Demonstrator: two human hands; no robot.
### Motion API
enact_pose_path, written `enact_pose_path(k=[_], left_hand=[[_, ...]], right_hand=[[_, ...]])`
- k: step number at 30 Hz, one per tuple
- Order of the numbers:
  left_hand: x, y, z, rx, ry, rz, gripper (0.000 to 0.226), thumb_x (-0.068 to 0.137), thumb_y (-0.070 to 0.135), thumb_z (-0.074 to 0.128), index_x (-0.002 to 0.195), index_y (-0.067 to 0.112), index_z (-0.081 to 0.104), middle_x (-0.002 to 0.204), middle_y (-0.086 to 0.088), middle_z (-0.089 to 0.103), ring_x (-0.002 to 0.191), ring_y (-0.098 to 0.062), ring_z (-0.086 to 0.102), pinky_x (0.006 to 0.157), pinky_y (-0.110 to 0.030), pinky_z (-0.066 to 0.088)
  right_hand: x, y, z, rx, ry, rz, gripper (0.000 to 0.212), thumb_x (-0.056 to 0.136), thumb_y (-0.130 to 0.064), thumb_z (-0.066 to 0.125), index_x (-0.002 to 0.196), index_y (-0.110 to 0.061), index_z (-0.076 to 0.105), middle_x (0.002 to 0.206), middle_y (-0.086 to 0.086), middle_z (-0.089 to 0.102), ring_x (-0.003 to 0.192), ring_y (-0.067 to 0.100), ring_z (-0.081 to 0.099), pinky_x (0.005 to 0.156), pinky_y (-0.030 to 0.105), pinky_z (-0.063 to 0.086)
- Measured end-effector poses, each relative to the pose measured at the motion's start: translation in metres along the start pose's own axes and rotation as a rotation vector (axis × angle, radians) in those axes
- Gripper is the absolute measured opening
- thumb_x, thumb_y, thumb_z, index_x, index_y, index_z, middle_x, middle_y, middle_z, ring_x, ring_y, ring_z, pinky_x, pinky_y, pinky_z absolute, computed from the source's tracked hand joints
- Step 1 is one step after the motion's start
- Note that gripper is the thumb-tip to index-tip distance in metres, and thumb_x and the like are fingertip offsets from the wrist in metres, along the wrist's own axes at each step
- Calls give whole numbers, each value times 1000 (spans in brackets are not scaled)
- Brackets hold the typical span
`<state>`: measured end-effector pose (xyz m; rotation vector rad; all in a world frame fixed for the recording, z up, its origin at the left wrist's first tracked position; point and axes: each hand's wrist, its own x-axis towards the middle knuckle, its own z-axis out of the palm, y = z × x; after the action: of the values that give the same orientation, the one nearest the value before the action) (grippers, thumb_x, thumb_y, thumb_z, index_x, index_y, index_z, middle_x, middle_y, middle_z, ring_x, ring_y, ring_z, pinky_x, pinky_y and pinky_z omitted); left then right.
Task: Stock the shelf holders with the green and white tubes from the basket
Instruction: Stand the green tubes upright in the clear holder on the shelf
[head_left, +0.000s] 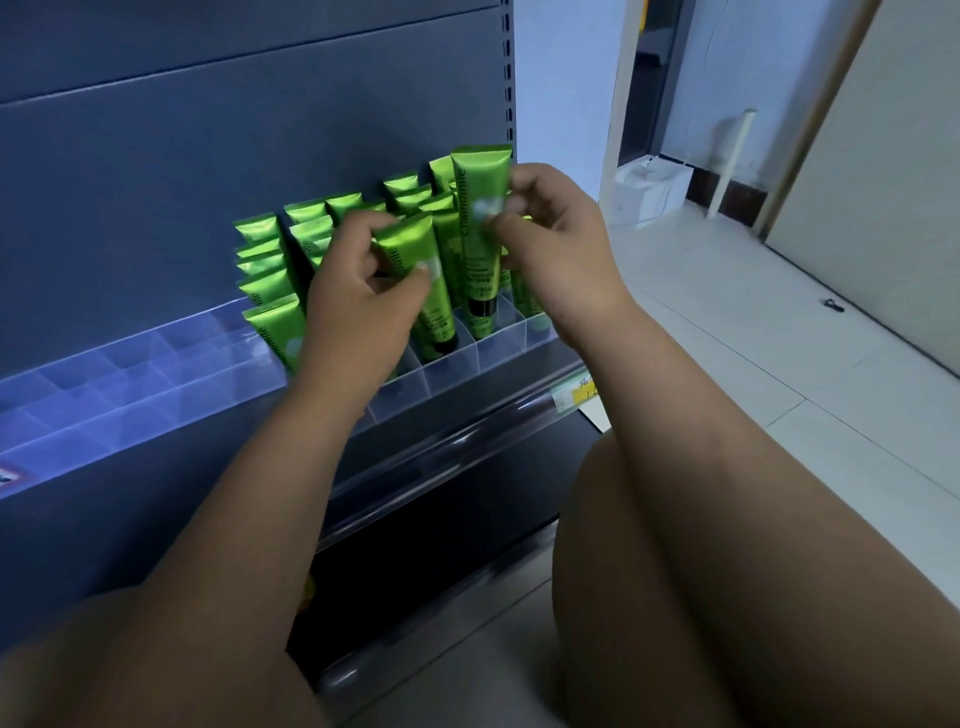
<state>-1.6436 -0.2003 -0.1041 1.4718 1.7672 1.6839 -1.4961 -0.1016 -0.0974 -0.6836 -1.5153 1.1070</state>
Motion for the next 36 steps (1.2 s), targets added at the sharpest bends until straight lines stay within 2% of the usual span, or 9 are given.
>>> enact_pose_path(k=[4, 9, 13, 16, 19, 22, 25, 30, 36], left_hand=[[2, -4, -3, 42, -4, 15, 36, 92, 25, 72, 101, 53, 51, 91, -9, 68, 75, -15, 61, 74, -51, 58], [-2, -6, 0, 32, -4, 26, 29, 93, 23, 70, 109, 41, 52, 90, -9, 70, 79, -29, 65, 72, -48, 55], [0, -9, -2, 31, -4, 19, 31, 95, 23, 70, 107, 44, 50, 88, 1, 71, 76, -19, 66, 69, -38, 54], [-2, -17, 0, 65, -30, 32, 34, 94, 28, 70, 104, 54, 50, 98, -16, 69, 88, -36, 66, 78, -54, 55], [-5, -23, 4, 86, -45, 28, 31, 93, 28, 71, 105, 50, 53, 99, -16, 70, 90, -36, 68, 81, -58, 56], [-5, -31, 6, 91, -55, 26, 29, 93, 28, 71, 108, 46, 54, 83, -6, 66, 74, -26, 63, 69, -47, 55], [-5, -38, 7, 114, -57, 32, 25, 97, 28, 68, 115, 36, 54, 72, 7, 48, 62, -11, 46, 60, -31, 40], [-7, -45, 11, 109, -81, -3, 23, 98, 26, 66, 114, 36, 53, 75, 4, 47, 64, -12, 46, 61, -31, 40], [-9, -47, 15, 83, -66, -51, 28, 97, 27, 68, 117, 33, 50, 78, 2, 50, 67, -11, 50, 60, -27, 41]], right_hand=[[0, 1, 2, -15, -33, -19, 18, 88, -7, 72, 92, -24, 68, 77, 3, 57, 72, 19, 59, 63, 27, 48], [1, 7, 5, -84, -14, -19, 16, 85, -8, 72, 100, -12, 71, 91, 12, 70, 82, 41, 70, 78, 52, 61], [1, 10, 5, -125, -12, -12, 18, 84, -10, 72, 101, -12, 71, 98, 20, 70, 83, 45, 69, 78, 57, 59], [0, 11, 3, -145, -22, -16, 22, 83, -9, 70, 102, -19, 70, 87, 14, 67, 72, 38, 64, 76, 50, 61], [1, 11, -1, -194, -34, -41, 40, 84, -9, 70, 119, -28, 65, 77, 6, 53, 65, 23, 56, 66, 39, 55], [1, 13, -3, -195, -43, -34, 39, 85, -8, 70, 120, -26, 65, 77, 5, 51, 62, 16, 52, 61, 28, 48], [3, 14, -4, -200, -23, -22, 30, 86, -9, 69, 113, -23, 65, 75, 3, 54, 62, 10, 52, 62, 25, 47], [6, 19, -4, -227, -13, -20, 26, 89, -16, 68, 115, -21, 65, 83, 19, 64, 65, 12, 54, 65, 27, 46], [9, 25, 0, -258, -15, -56, 23, 93, -22, 64, 116, -19, 64, 79, 18, 68, 62, 14, 53, 65, 31, 47]])
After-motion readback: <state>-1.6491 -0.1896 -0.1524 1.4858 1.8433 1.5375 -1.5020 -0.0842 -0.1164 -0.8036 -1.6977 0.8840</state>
